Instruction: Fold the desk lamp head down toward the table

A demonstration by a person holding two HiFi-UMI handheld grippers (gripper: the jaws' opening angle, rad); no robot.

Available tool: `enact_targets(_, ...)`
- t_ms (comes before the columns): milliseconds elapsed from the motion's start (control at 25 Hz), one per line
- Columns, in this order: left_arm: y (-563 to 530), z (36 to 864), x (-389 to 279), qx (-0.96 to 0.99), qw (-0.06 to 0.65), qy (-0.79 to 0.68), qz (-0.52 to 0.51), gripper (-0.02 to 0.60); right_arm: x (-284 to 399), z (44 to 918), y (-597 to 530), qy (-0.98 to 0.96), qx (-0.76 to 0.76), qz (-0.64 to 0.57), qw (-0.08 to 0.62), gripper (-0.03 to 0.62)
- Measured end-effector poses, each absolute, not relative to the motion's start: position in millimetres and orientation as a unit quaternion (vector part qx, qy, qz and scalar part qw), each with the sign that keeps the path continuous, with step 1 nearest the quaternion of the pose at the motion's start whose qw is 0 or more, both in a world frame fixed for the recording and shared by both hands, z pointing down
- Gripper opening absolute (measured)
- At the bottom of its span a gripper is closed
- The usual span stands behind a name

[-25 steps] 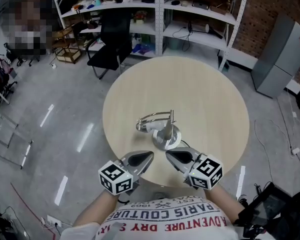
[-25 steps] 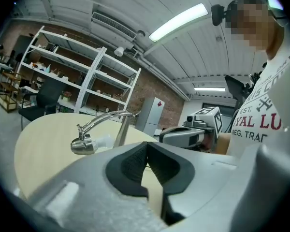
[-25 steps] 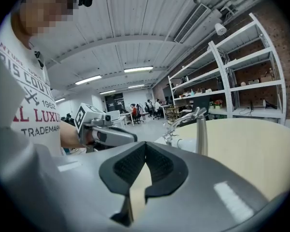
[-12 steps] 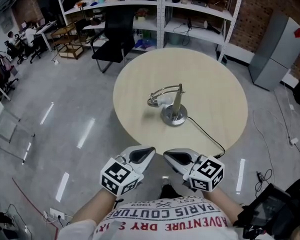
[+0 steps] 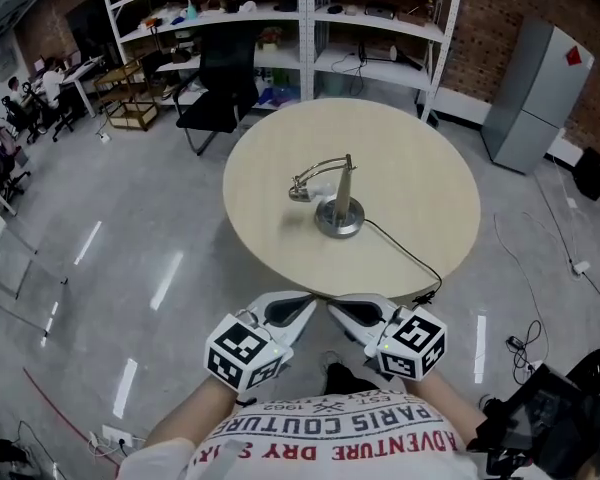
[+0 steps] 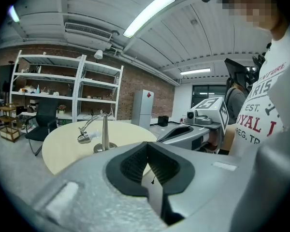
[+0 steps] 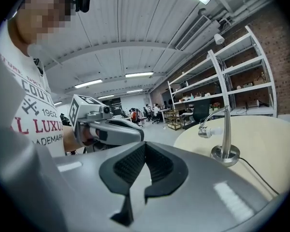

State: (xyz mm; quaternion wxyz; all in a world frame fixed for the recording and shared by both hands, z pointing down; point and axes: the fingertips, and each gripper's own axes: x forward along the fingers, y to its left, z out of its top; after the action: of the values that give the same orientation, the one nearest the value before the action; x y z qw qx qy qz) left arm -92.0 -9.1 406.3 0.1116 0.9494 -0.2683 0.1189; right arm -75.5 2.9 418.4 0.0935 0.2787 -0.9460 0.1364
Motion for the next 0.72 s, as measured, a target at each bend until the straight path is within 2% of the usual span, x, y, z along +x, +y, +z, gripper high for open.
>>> enact_targets(720,-6.6,398.6,-92.1,0.951,0.112,-0.265,0.113,0.0,-68.5,411.0,5.5,-0.939,0.301,0.136,0.09,0.005)
